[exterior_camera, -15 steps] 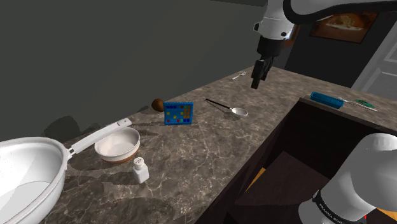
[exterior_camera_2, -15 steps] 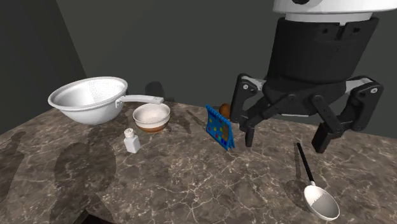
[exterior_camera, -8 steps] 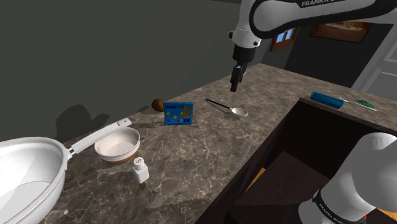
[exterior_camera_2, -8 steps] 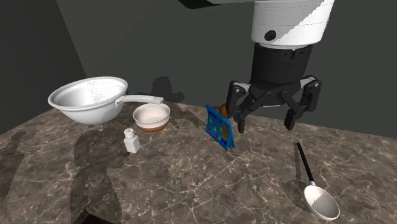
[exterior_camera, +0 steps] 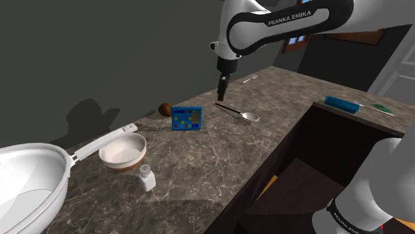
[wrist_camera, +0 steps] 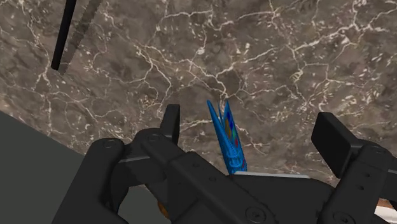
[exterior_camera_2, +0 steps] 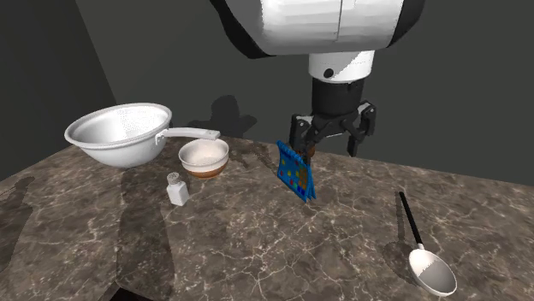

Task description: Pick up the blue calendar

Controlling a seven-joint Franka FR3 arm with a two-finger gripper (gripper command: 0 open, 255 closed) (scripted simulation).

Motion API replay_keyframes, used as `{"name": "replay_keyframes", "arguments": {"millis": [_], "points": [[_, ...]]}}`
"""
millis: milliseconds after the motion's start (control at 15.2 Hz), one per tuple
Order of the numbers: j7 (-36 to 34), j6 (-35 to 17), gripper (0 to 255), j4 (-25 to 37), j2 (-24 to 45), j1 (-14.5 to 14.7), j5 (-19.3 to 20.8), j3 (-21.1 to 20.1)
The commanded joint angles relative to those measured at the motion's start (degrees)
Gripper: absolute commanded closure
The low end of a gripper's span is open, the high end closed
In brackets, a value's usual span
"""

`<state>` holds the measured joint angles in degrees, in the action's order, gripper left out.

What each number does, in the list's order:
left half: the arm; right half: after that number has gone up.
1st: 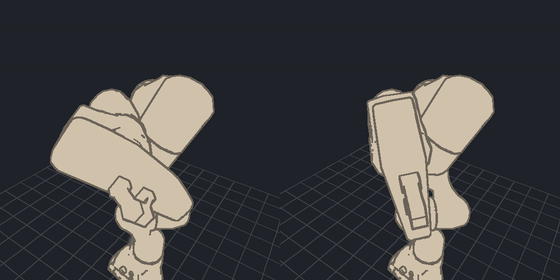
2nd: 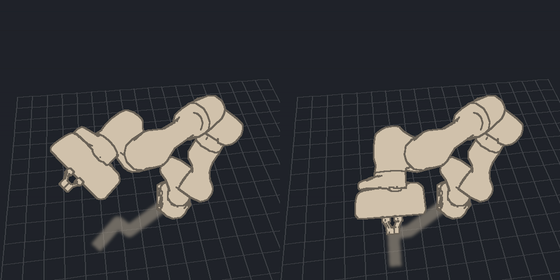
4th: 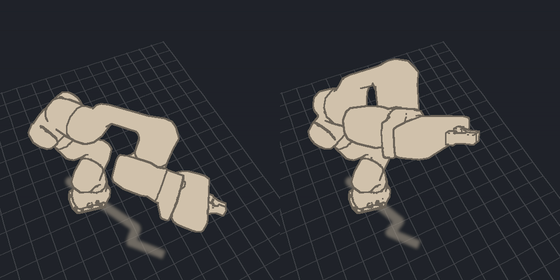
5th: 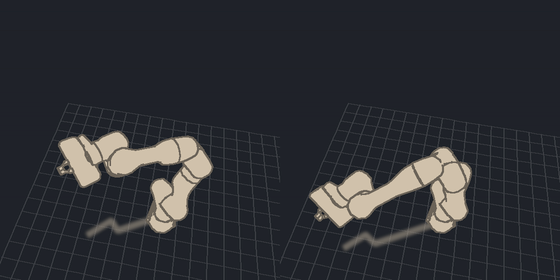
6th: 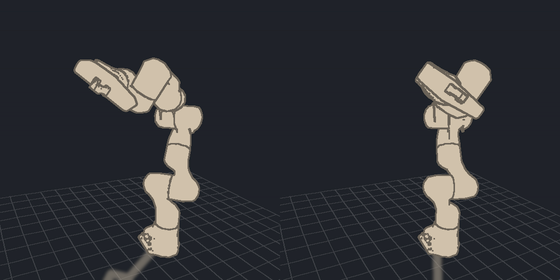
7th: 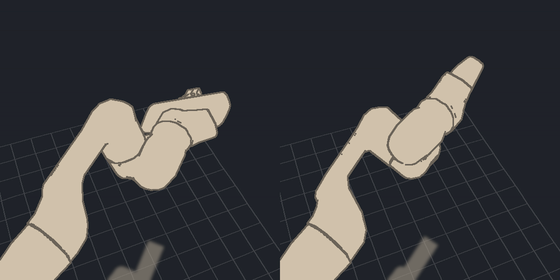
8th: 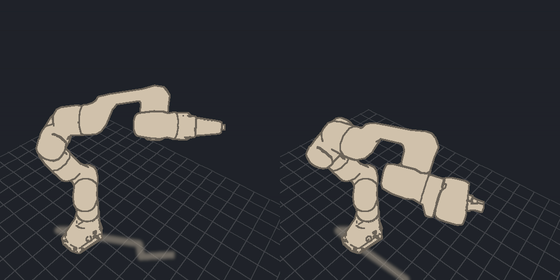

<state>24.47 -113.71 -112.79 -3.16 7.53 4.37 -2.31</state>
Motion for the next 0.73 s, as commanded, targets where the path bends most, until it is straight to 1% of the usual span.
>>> {"name": "replay_keyframes", "arguments": {"millis": [0, 330, 660], "points": [[1.78, -1.62, 0, 2.99, 4.19, 0.59, 0.42, -0.55], [5.79, -3.91, 0, 10.96, 13.60, 2.12, 1.80, -2.08], [9.54, -4.94, 0, 20.15, 23.07, 3.99, 3.68, -3.63]]}}
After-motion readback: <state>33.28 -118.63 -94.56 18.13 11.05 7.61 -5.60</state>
